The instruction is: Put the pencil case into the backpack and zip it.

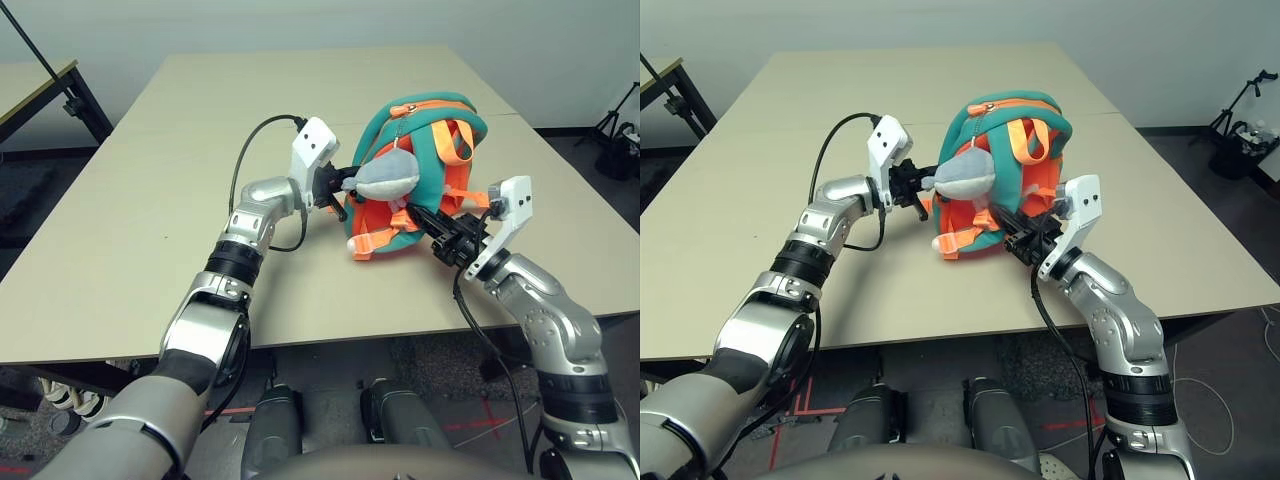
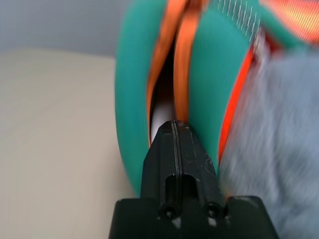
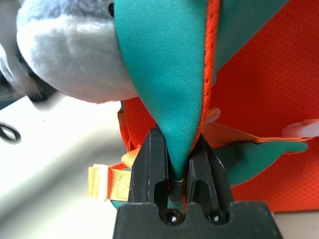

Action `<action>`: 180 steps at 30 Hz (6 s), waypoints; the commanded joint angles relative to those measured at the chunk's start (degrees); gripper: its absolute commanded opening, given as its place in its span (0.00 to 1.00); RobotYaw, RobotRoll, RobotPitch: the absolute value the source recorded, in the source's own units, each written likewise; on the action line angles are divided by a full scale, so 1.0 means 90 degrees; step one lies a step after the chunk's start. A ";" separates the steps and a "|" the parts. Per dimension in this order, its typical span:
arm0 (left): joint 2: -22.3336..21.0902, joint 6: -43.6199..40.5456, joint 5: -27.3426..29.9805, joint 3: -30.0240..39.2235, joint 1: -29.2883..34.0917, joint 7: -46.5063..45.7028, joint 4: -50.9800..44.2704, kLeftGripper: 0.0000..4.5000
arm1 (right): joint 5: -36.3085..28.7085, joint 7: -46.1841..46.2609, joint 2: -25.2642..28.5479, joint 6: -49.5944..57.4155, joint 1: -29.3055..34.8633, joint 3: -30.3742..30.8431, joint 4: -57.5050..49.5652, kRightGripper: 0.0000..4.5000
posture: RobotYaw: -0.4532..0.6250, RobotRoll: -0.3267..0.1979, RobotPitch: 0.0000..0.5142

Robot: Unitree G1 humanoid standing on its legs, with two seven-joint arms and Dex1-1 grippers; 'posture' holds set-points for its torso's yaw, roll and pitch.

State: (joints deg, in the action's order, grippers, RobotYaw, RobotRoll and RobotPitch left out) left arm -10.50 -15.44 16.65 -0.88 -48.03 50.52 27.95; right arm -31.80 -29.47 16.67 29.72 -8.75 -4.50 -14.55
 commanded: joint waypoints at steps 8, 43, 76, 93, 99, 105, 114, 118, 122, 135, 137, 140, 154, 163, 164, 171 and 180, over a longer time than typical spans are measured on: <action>-0.1439 -0.1826 0.1364 0.1037 -0.0161 0.0074 -0.1986 0.00 | -0.0044 -0.0211 0.0002 0.0147 -0.0008 0.0303 0.0017 0.03 | 0.26 0.62 0.03; -0.2209 -0.2418 0.1493 -0.0723 0.1171 0.0679 -0.3924 1.00 | 0.0062 -0.0416 0.0174 0.0183 -0.0134 0.0517 0.0105 0.03 | 0.28 0.62 0.05; -0.1322 -0.1528 0.0685 -0.1097 0.0541 0.0950 -0.2481 0.60 | -0.0062 -0.0510 0.0437 0.0545 -0.0030 0.0617 -0.0701 0.03 | 0.23 0.62 0.05; -0.1890 -0.1748 0.1102 -0.0094 0.0225 0.0862 -0.2493 0.04 | -0.0019 -0.0508 0.0405 0.0492 -0.0081 0.0670 -0.0578 0.03 | 0.25 0.62 0.05; -0.2169 -0.1921 0.1389 0.0487 0.0128 0.0755 -0.2531 0.04 | 0.0048 -0.0490 0.0440 0.0489 -0.0128 0.0691 -0.0453 0.03 | 0.25 0.62 0.04; -0.2546 -0.1968 0.1389 0.0725 0.0303 0.0733 -0.2552 0.04 | 0.0071 -0.0512 0.0453 0.0498 -0.0144 0.0691 -0.0424 0.03 | 0.26 0.62 0.05; -0.2906 -0.1991 0.1457 0.1063 0.0794 0.0498 -0.2672 0.04 | 0.0070 -0.0529 0.0446 0.0498 -0.0142 0.0714 -0.0401 0.03 | 0.27 0.62 0.05; -0.2957 -0.2092 0.1517 0.1170 0.1154 0.0394 -0.2875 0.04 | 0.0073 -0.0541 0.0441 0.0487 -0.0178 0.0749 -0.0350 0.03 | 0.28 0.62 0.05; -0.2971 -0.2271 0.1578 0.1164 0.1520 0.0327 -0.3112 0.04 | 0.0071 -0.0557 0.0455 0.0480 -0.0202 0.0766 -0.0324 0.03 | 0.28 0.62 0.05; -0.2714 -0.2447 0.1697 0.1019 0.2318 0.0051 -0.3337 0.04 | 0.0048 -0.0572 0.0495 0.0492 -0.0207 0.0795 -0.0333 0.03 | 0.27 0.62 0.05; -0.2758 -0.2423 0.1622 0.1004 0.2437 0.0063 -0.3218 0.04 | 0.0048 -0.0568 0.0501 0.0492 -0.0207 0.0792 -0.0338 0.03 | 0.27 0.62 0.05; -0.2815 -0.2414 0.1545 0.0948 0.2652 0.0103 -0.3084 0.04 | 0.0051 -0.0563 0.0500 0.0489 -0.0202 0.0794 -0.0339 0.03 | 0.27 0.62 0.05; -0.2507 -0.2193 0.1184 0.0051 0.3456 0.0226 -0.2733 0.04 | 0.0054 -0.0560 0.0487 0.0485 -0.0214 0.0818 -0.0331 0.03 | 0.28 0.62 0.07; -0.2513 -0.2081 0.1269 0.0333 0.3263 0.0125 -0.2650 0.28 | 0.0031 -0.0639 0.0568 0.0519 -0.0260 0.0816 -0.0314 0.03 | 0.29 0.62 0.07; -0.2564 -0.2111 0.1290 0.0393 0.3272 0.0144 -0.2668 0.35 | 0.0003 -0.0671 0.0608 0.0544 -0.0277 0.0801 -0.0322 0.03 | 0.29 0.62 0.07; -0.3058 -0.2382 0.1497 0.0780 0.3465 0.0295 -0.2947 0.97 | -0.0263 -0.1434 0.1391 0.0899 -0.0391 0.0675 -0.0369 0.52 | 0.31 0.62 0.07; -0.3956 -0.2487 0.1601 0.1852 0.3917 0.0282 -0.2922 1.00 | -0.0410 -0.3312 0.3550 0.0960 -0.0818 -0.0026 0.0748 0.99 | 0.34 0.62 0.07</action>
State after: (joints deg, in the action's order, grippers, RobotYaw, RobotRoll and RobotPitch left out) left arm -45.70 -38.81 31.18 13.92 -13.62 53.92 0.92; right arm -36.30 -57.21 47.60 39.56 -15.31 -3.42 -10.97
